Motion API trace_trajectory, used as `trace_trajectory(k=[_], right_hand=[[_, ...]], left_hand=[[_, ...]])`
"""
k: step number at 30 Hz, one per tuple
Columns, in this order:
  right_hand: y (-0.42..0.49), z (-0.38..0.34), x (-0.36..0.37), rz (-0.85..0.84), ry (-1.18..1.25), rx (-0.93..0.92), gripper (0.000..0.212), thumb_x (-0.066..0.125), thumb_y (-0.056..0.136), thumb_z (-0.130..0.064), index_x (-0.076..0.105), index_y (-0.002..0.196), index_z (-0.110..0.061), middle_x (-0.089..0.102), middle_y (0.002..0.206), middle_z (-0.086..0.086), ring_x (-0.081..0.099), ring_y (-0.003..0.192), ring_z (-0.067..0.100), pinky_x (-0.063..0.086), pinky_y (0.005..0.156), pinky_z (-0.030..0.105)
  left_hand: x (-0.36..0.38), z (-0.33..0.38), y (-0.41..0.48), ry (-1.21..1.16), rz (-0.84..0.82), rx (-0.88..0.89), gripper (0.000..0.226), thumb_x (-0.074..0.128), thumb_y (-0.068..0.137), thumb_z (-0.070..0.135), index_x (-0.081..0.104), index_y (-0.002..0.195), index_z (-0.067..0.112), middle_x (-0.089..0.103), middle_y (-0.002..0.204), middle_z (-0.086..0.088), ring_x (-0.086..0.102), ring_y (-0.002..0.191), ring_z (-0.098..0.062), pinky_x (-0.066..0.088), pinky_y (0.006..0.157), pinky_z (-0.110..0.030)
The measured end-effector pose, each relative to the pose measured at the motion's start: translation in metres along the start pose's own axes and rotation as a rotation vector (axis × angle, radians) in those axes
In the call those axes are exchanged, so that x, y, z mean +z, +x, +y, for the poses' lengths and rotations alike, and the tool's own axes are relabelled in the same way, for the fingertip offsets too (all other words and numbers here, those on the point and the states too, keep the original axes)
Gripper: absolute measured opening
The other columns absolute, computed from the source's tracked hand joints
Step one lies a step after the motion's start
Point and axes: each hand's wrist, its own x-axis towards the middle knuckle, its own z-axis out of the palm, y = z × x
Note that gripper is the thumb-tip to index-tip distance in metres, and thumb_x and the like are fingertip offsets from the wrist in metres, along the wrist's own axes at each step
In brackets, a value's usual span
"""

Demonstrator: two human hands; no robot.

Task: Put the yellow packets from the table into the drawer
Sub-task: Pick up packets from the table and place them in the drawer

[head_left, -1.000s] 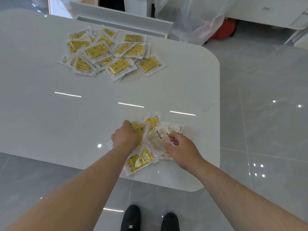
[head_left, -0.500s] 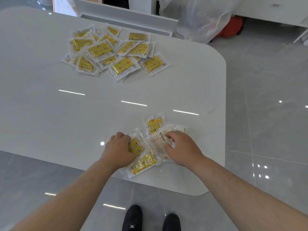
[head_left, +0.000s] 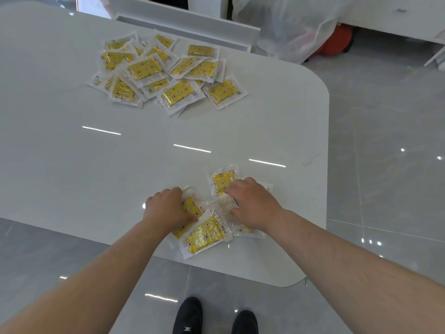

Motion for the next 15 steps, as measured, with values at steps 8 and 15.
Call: trace_trajectory(k=[8, 15], right_hand=[[0.017, 0.002, 0.004, -0.047, -0.297, -0.098, 0.053, 0.067, 0.081, -0.036, 0.051, 0.129, -0.022, 0.053, 0.120, -0.001, 0.043, 0.111, 0.025, 0.031, 0.095, 0.036], [0.025, 0.002, -0.025, -0.033, 0.019, 0.065, 0.010, 0.062, 0.088, -0.018, 0.054, 0.087, -0.023, 0.053, 0.090, -0.001, 0.054, 0.091, 0.023, 0.038, 0.072, 0.032]], left_hand=[[-0.029, -0.032, 0.008, -0.555, -0.121, -0.050, 0.023, 0.071, 0.079, 0.021, 0.057, 0.094, 0.009, 0.061, 0.089, -0.009, 0.060, 0.078, -0.022, 0.052, 0.068, -0.034], [-0.042, -0.057, -0.002, -0.899, -0.135, -0.133, 0.016, 0.072, 0.082, 0.013, 0.065, 0.095, 0.008, 0.071, 0.089, -0.012, 0.069, 0.078, -0.027, 0.056, 0.064, -0.033]])
